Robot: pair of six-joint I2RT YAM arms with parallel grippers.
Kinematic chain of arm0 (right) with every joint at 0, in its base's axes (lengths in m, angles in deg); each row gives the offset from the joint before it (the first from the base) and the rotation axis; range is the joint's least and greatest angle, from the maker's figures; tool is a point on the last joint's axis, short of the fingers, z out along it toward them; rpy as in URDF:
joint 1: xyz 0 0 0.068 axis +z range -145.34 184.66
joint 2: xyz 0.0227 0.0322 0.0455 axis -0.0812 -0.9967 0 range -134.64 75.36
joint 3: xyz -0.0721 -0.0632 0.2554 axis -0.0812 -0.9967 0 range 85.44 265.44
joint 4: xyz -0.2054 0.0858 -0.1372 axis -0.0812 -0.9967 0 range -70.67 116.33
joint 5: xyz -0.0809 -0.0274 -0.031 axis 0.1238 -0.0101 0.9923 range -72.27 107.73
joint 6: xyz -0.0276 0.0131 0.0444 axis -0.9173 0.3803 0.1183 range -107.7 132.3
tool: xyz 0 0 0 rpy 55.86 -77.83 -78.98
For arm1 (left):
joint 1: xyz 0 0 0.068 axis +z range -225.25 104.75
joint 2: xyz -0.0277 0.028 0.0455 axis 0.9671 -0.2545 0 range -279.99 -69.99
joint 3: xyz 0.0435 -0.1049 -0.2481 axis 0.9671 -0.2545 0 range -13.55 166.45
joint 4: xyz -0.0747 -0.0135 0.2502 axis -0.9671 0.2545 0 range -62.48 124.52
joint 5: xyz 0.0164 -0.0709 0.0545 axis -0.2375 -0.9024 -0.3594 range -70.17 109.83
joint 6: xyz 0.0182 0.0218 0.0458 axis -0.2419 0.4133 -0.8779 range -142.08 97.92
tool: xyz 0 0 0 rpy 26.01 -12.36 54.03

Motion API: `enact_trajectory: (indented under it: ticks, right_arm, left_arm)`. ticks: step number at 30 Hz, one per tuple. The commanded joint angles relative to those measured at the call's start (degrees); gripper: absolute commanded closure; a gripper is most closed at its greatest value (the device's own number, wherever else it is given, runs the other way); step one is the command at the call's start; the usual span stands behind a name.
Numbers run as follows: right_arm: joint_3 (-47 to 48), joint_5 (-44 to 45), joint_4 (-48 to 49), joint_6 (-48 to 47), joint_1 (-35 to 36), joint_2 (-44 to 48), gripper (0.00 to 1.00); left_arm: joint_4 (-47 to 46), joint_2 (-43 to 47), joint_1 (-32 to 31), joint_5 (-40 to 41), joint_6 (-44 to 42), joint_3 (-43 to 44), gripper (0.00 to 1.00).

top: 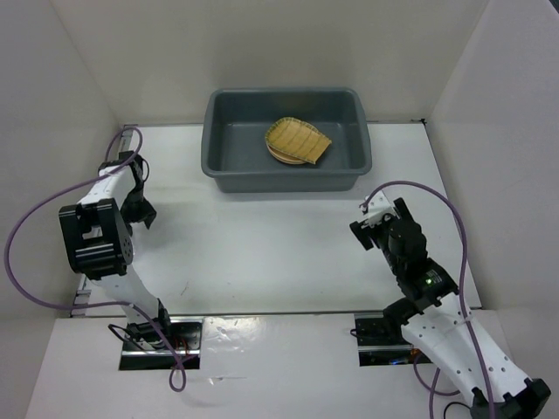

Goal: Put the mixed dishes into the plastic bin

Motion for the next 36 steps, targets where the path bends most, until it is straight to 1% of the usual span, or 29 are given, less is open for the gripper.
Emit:
enact_trajectory:
  ticks: [1,2,3,4,5,6,9,10,11,13,14,16,17,18,20,21,23,24,25,26,27,28,29,30,31,32,33,35,36]
  right_arm:
    - [1.7,4.2,2.2,2.1,1.3,-0.6,0.08]
    - [0.2,6.3,3.2,1.3,2.6,-0.1,0.08]
    - [0.2,10.2,4.6,1.3,4.2,0.6,0.08]
    - [-0.4,10.3,4.6,1.3,7.1,0.6,0.08]
    - [-0.4,10.3,4.6,1.3,8.0,1.2,0.08]
    - [-0.4,9.6,4.6,1.3,8.8,1.8,0.08]
    - [-0.4,10.2,5.1,0.7,12.8,3.4,0.08]
    - [-0.4,10.2,5.2,0.7,14.2,3.4,0.08]
    - [-0.9,10.2,5.2,0.7,14.2,4.0,0.08]
    - [-0.9,10.8,5.2,0.7,15.3,4.0,0.08]
    - [-0.9,10.8,5.2,0.7,15.3,4.0,0.08]
    - [-0.9,10.8,5.2,0.7,15.3,4.0,0.08]
    - [-0.9,10.8,5.2,0.7,15.3,4.0,0.08]
    - [-0.9,10.3,5.2,0.7,15.3,4.0,0.08]
    - [-0.9,10.3,5.2,0.2,15.3,4.0,0.08]
    - [-0.9,10.3,5.2,0.2,15.3,4.0,0.08]
    - [-0.9,10.3,5.2,0.2,15.3,4.0,0.08]
    - [-0.9,9.7,5.2,-0.3,15.3,4.0,0.08]
    - [-0.9,9.7,5.2,-0.3,15.3,4.0,0.08]
    - [-0.9,9.7,5.2,-0.3,15.3,4.0,0.08]
    - [-0.9,9.7,5.2,-0.3,15.3,4.0,0.08]
    - [-0.9,9.7,5.2,-0.3,15.3,4.0,0.08]
    - [-0.9,9.7,5.2,-0.3,15.3,3.4,0.08]
    - [-0.9,9.7,5.2,-0.3,15.3,3.4,0.08]
    - [-0.9,9.2,5.2,-0.3,15.3,3.4,0.08]
    - [-0.9,9.2,4.6,-0.3,15.3,3.4,0.08]
    - [-0.9,9.2,4.6,-0.3,15.3,2.9,0.08]
    - [-0.9,8.1,4.1,-0.3,15.3,2.9,0.08]
    - [-0.9,8.1,4.1,-0.3,15.3,2.3,0.08]
  left_arm:
    - [-0.7,-0.4,0.2,-0.2,0.6,-0.4,0.44]
    - [-0.7,-0.4,0.2,-0.7,0.6,-0.4,0.57]
    - [-0.7,-0.4,0.2,-0.7,0.6,-0.4,0.69]
    - [-0.7,-0.4,0.2,0.2,1.3,0.3,0.97]
    - [0.0,-0.4,0.2,1.2,1.8,1.2,1.00]
    - [0.6,-0.4,0.2,3.2,3.2,4.7,1.00]
    - [5.2,-0.9,-1.6,5.1,6.3,14.3,1.00]
    - [7.2,-0.9,-2.2,5.1,6.9,22.7,1.00]
    - [7.2,-0.9,-3.4,5.1,7.6,27.3,1.00]
    - [6.3,-0.9,-4.2,0.7,9.1,36.0,1.00]
    - [4.9,-0.9,-4.8,-1.4,9.8,43.5,1.00]
    - [0.5,-1.7,-6.7,-4.9,12.5,49.6,1.00]
    - [-1.0,-2.2,-7.9,-4.9,12.5,52.1,1.00]
    - [-1.8,-5.0,-10.8,-4.9,13.1,58.2,1.00]
    - [0.1,-10.2,-13.9,-5.7,11.8,67.1,1.00]
    - [5.7,-18.2,-17.1,-5.7,10.9,81.4,1.00]
    - [12.9,-28.9,-20.3,-6.7,6.6,102.1,1.00]
    - [11.4,-30.9,-22.6,-7.5,5.9,103.0,1.00]
    - [9.5,-29.0,-24.1,-5.6,5.9,89.9,1.00]
    - [8.4,-27.7,-25.8,-3.5,4.7,86.6,1.00]
    - [7.6,-27.7,-29.3,-1.8,3.1,85.4,1.00]
    - [8.5,-29.2,-30.9,0.7,-0.2,86.6,1.00]
    - [13.0,-33.9,-32.1,1.3,-1.6,94.5,1.00]
    - [15.2,-36.3,-33.8,1.3,-2.7,98.5,1.00]
    - [16.0,-36.3,-33.9,-0.9,-2.7,98.1,1.00]
    - [15.4,-35.8,-33.9,-2.3,-2.7,94.5,1.00]
    - [15.4,-35.8,-33.9,-3.7,-2.7,88.7,1.00]
    - [19.0,-38.1,-33.9,-5.8,-2.7,87.7,1.00]
    - [19.0,-38.1,-33.9,-6.5,-2.7,86.4,1.00]
